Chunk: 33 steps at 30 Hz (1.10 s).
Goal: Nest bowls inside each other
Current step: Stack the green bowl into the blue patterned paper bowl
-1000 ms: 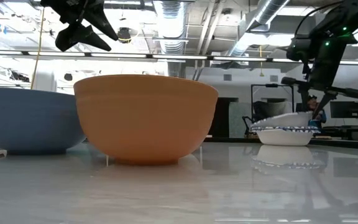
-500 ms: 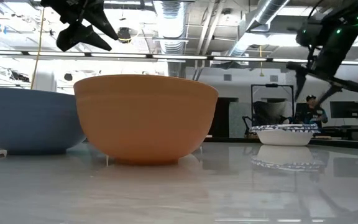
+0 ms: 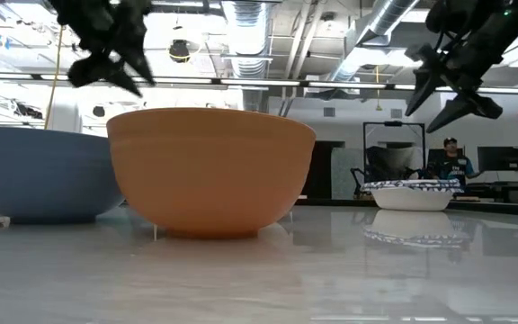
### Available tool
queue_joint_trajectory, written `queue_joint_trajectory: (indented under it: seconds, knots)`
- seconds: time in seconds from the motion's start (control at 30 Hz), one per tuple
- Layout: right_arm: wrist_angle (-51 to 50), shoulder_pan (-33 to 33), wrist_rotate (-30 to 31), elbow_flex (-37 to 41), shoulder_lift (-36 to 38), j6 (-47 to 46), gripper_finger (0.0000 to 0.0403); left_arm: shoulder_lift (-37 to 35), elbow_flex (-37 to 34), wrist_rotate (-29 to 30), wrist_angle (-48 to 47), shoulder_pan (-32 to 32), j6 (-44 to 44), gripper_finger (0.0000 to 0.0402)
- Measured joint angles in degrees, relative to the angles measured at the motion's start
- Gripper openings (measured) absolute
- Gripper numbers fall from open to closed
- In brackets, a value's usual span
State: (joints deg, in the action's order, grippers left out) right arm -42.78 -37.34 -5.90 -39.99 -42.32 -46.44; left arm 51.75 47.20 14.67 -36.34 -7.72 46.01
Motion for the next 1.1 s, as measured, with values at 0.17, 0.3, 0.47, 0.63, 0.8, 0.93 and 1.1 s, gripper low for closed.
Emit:
queue_joint_trajectory:
  seconds: [0.17, 0.3, 0.47, 0.63, 0.8, 0.93, 1.1]
  knots:
    - [-0.03, 4.21, 1.57, -0.02, -0.05, -1.08, 0.0260, 5.16, 3.33, -3.77, -11.80, -6.86, -3.04, 0.0148]
    - [0.17, 6.71, 4.10, -0.02, 0.03, -2.48, 0.0260, 10.19, 5.61, -3.55, -16.75, -10.48, -9.88, 0.0148]
    - [0.16, 8.79, 5.16, -0.02, 0.04, -2.60, 0.0260, 14.67, 6.88, -0.80, -17.65, -13.56, -16.78, 0.0148]
    - [0.17, 10.46, 5.18, -0.02, 0.02, -2.62, 0.0260, 18.10, 7.19, 2.40, -18.43, -16.16, -21.99, 0.0148]
    - [0.18, 11.60, 5.84, -0.02, 0.02, -3.07, 0.0260, 22.28, 7.19, 3.02, -20.26, -19.37, -25.74, 0.0148]
    - [0.18, 12.10, 5.86, -0.02, 0.02, -3.11, 0.0260, 25.16, 7.19, 4.73, -20.24, -21.31, -28.09, 0.0148]
    - [0.19, 12.29, 5.88, -0.02, 0.02, -3.18, 0.0260, 28.62, 7.19, 6.03, -20.01, -23.44, -30.90, 0.0148]
